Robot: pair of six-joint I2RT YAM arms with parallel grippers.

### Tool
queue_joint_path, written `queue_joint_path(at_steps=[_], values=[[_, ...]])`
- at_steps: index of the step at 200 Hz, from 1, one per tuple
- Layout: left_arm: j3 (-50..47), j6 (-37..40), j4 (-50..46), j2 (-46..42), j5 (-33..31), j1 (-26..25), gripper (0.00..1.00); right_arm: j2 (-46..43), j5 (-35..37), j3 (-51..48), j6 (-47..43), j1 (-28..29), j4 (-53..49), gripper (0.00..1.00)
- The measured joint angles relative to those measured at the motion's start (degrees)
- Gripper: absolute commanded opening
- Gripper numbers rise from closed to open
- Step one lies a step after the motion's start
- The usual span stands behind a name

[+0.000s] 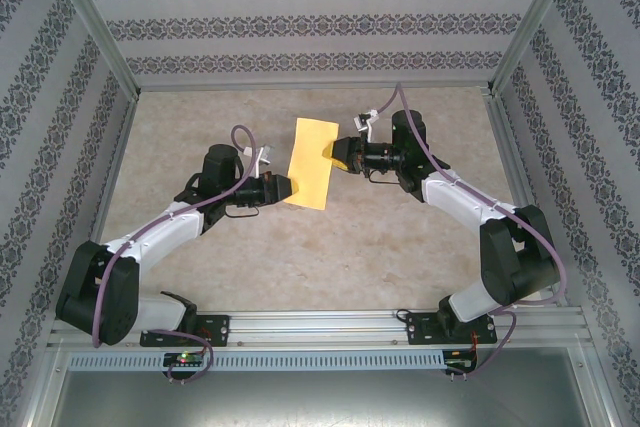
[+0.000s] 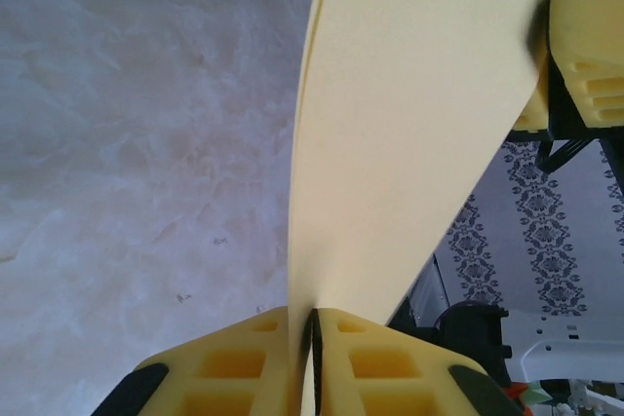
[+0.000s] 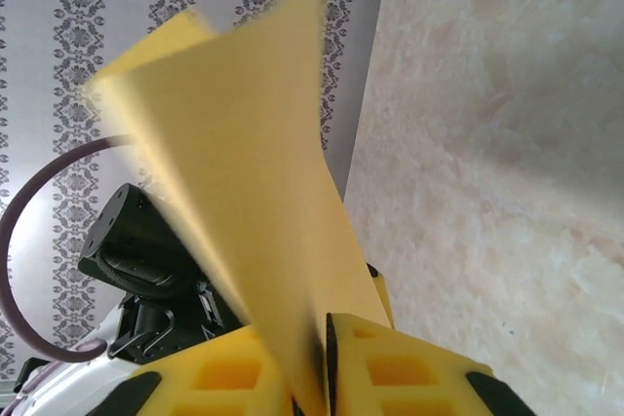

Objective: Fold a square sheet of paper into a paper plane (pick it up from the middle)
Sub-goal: First fold the square sheet of paper in half.

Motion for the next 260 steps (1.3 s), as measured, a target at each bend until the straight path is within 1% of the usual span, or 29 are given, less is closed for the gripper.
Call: queue_joint_path(at_steps=[35,53,117,172,209,260], values=[[0.0,-2.6,1.9,-0.5,0.2,0.0,0.15,0.0,0.1,-0.1,-0.3,0.0,0.2,0.31],[0.0,-4.0,3.4,-0.7,0.2,0.0,0.15,0.0,0.2,-0.4,-0.5,0.5,0.7,0.33],[0.0,-8.1,7.3,-1.3,-0.1,0.0,0.14,1.1,1.0,-3.5,0.2,1.5,4.1,0.33],[-0.8,-10.9,10.0,-2.1,-3.4,0.0,0.13,1.1,2.6,-6.4,2.9,2.2,8.0,0.33],[-1.4,-11.6,10.3,-2.2,-5.0,0.0,0.12,1.1,4.3,-6.7,4.6,3.5,10.4,0.26],[-3.3,-12.4,10.4,-3.6,-7.7,0.0,0.08,0.9,6.4,-9.7,7.4,3.8,14.4,0.23]])
